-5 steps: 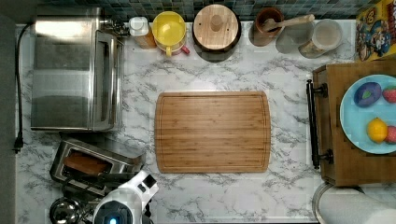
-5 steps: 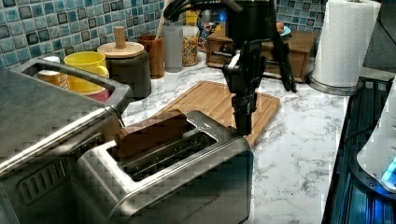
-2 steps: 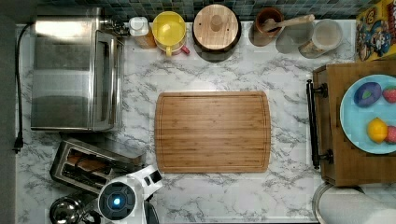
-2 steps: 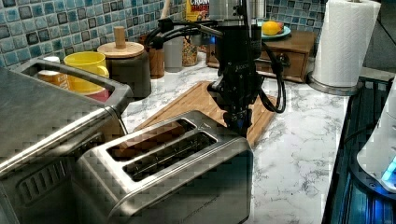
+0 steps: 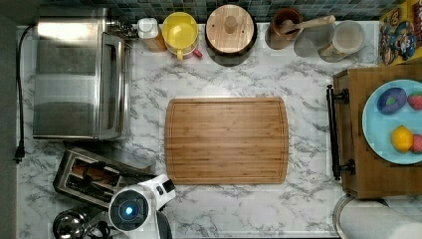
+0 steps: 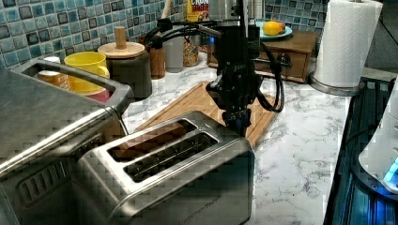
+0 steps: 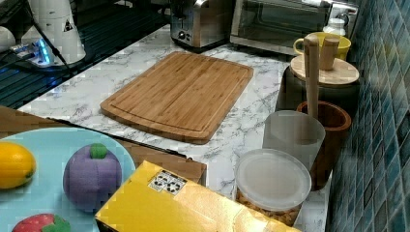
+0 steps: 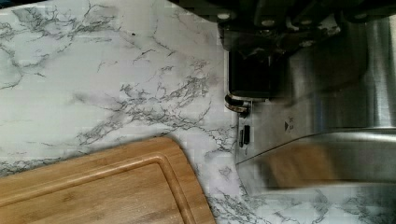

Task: Turn on the toaster.

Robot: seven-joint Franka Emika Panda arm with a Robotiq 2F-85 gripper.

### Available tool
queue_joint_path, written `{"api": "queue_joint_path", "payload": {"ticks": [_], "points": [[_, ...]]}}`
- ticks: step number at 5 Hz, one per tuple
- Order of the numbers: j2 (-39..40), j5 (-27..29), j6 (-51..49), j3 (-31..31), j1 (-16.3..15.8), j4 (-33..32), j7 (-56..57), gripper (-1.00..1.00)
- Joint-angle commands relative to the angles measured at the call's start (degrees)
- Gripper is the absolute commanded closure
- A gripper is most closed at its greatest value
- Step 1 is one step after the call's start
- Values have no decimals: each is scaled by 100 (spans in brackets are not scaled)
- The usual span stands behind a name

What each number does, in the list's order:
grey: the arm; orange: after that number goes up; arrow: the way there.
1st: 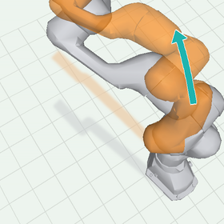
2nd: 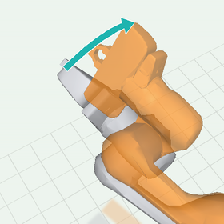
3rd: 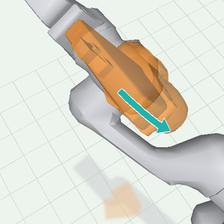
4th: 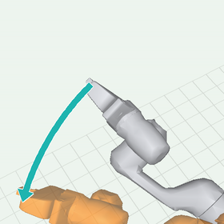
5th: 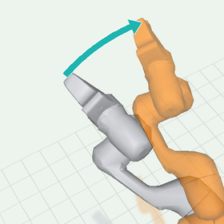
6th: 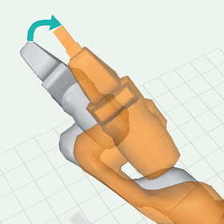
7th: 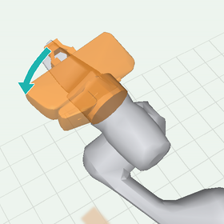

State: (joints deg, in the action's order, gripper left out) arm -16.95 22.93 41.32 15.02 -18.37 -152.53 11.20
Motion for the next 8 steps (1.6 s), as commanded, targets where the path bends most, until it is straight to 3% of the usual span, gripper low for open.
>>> {"api": "queue_joint_path", "payload": {"ticks": [1,3,8], "points": [[1081,-189,97,-582,560,201,320,100],[1997,14,90,-1116,740,-33,676,100],[1997,29,85,-1318,536,-32,687,100]]}}
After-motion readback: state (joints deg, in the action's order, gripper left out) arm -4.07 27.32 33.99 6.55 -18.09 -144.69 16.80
